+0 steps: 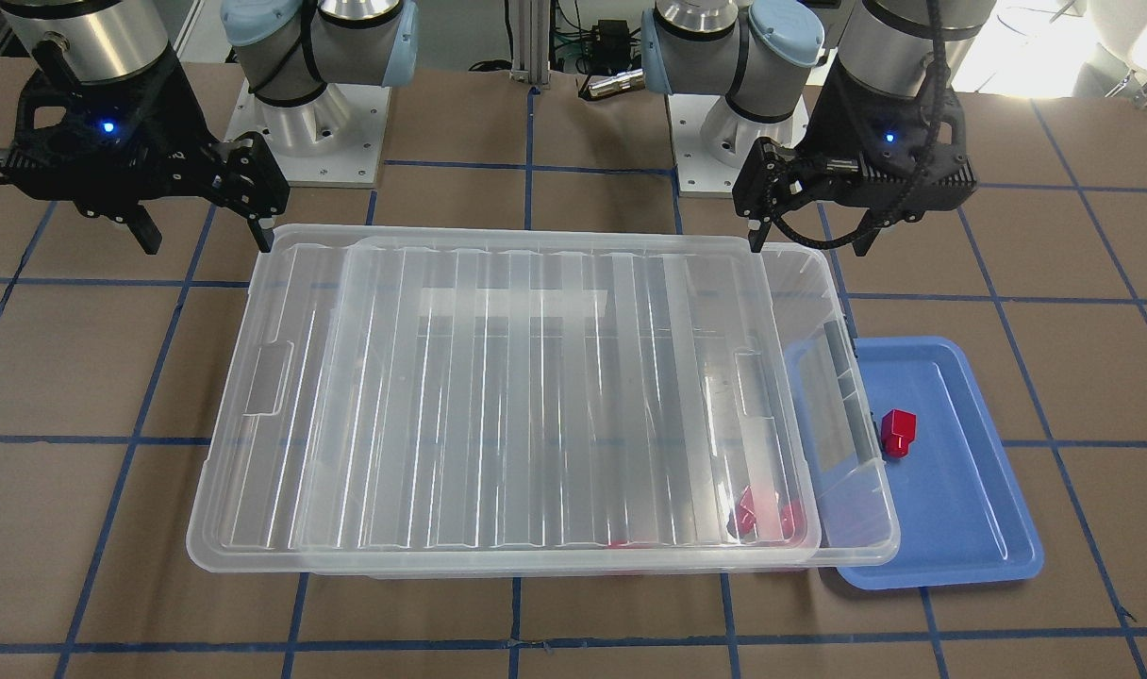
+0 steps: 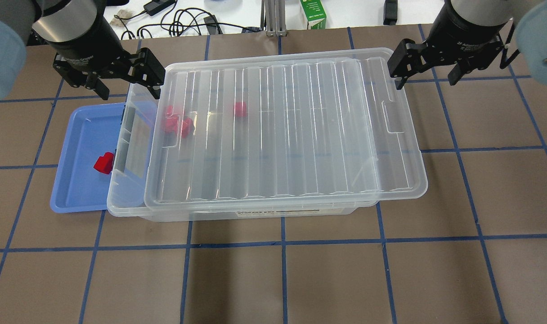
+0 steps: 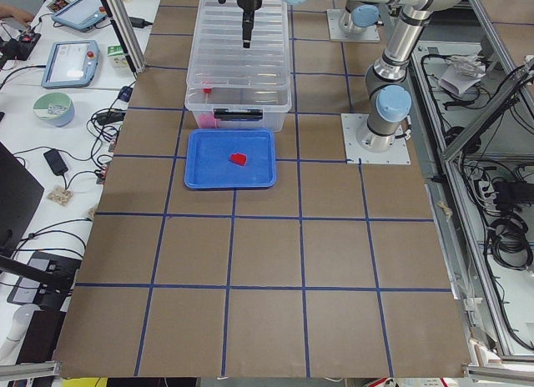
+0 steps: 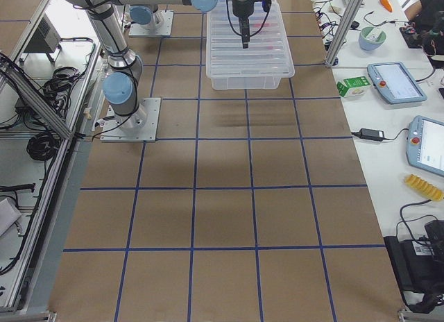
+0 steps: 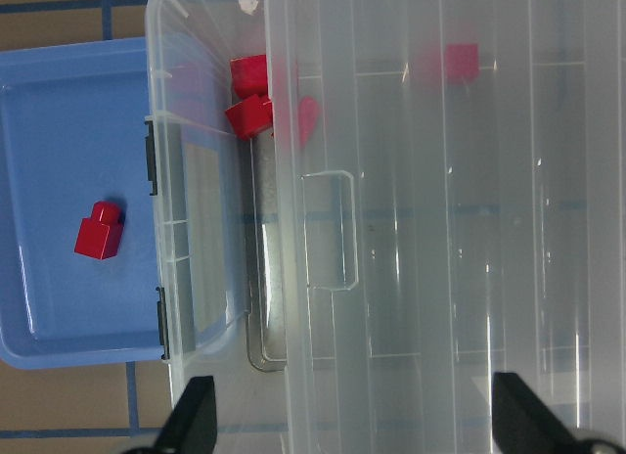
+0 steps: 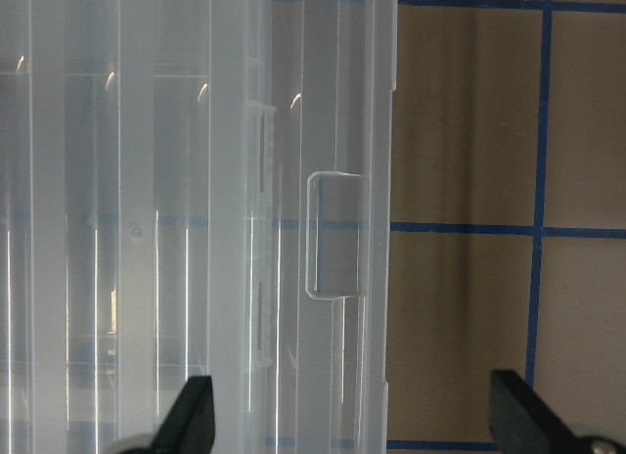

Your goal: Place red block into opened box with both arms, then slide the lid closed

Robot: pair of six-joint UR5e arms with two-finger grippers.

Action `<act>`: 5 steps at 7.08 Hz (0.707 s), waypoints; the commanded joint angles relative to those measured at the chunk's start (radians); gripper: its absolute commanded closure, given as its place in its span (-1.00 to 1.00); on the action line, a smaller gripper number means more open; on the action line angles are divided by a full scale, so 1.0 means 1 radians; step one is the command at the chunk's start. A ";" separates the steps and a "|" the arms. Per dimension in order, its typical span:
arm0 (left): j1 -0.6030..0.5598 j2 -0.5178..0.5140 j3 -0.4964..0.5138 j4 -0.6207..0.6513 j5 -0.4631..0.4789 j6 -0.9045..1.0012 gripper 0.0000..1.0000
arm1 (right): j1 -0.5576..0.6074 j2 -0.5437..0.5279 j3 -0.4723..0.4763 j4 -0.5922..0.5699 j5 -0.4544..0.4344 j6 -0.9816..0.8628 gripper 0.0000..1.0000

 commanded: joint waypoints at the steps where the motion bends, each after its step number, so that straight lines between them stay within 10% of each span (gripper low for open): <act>1: 0.000 0.002 0.000 0.000 0.000 0.000 -1.00 | -0.002 0.000 0.002 0.000 0.000 0.000 -1.00; 5: 0.025 0.003 -0.002 -0.002 0.002 0.038 -1.00 | -0.018 0.000 0.013 -0.011 -0.037 -0.046 -1.00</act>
